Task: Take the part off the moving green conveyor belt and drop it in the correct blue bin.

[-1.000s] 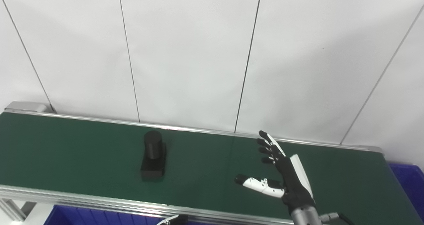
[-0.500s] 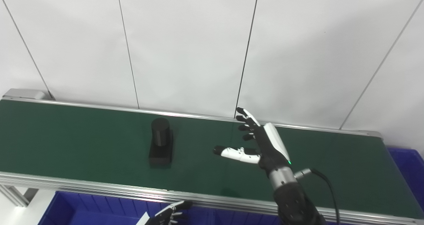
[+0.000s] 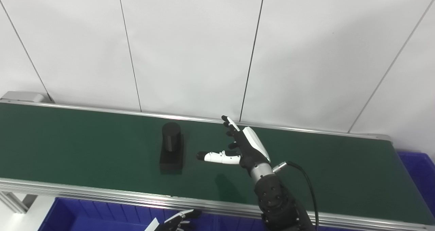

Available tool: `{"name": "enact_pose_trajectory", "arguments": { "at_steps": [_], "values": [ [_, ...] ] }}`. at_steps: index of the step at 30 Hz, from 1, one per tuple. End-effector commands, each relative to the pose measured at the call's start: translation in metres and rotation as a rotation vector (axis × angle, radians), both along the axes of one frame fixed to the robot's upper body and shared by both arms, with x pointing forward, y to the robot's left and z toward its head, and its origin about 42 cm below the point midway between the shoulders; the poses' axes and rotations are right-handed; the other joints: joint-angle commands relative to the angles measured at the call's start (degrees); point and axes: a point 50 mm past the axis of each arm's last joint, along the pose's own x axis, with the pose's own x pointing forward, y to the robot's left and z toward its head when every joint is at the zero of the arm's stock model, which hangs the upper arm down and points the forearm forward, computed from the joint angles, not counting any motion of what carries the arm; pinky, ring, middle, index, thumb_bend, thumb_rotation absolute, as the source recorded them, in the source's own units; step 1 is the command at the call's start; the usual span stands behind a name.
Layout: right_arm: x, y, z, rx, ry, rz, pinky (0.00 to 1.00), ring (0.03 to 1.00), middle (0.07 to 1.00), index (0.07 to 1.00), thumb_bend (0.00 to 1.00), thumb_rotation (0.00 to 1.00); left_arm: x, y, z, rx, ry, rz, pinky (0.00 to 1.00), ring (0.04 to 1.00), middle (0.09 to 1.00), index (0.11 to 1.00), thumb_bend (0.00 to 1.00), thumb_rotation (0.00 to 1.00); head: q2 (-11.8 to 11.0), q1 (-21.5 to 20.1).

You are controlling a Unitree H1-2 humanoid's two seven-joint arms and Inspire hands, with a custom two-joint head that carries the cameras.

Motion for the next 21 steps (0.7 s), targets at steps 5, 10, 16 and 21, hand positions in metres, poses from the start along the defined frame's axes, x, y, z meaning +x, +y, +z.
{"name": "enact_pose_trajectory", "arguments": {
  "at_steps": [5, 10, 16, 21],
  "values": [
    [0.014, 0.023, 0.023, -0.009, -0.098, 0.035, 0.69, 0.869, 0.937, 0.981, 0.97, 0.52, 0.004, -0.003, 0.01, -0.059, -0.05, 0.0, 0.64, 0.752, 0.855, 0.842, 0.88, 0.28, -0.4, 0.4],
    [0.023, 0.034, 0.021, -0.021, -0.085, 0.045, 0.77, 0.913, 0.963, 0.99, 0.97, 0.51, 0.003, -0.005, 0.01, -0.082, -0.064, 0.003, 0.63, 0.742, 0.844, 0.831, 0.88, 0.27, -0.7, 0.7],
    [0.036, 0.044, 0.018, -0.044, -0.077, 0.062, 0.76, 0.888, 0.953, 0.997, 0.98, 0.5, -0.001, -0.008, 0.01, -0.111, -0.063, 0.005, 0.65, 0.747, 0.841, 0.825, 0.88, 0.25, -0.9, 1.4],
    [0.045, 0.053, 0.014, -0.075, -0.088, 0.075, 0.77, 0.89, 0.948, 1.0, 0.98, 0.5, -0.002, -0.009, 0.01, -0.121, -0.054, 0.002, 0.67, 0.755, 0.836, 0.825, 0.87, 0.24, -1.0, 1.6]
  ]
}}
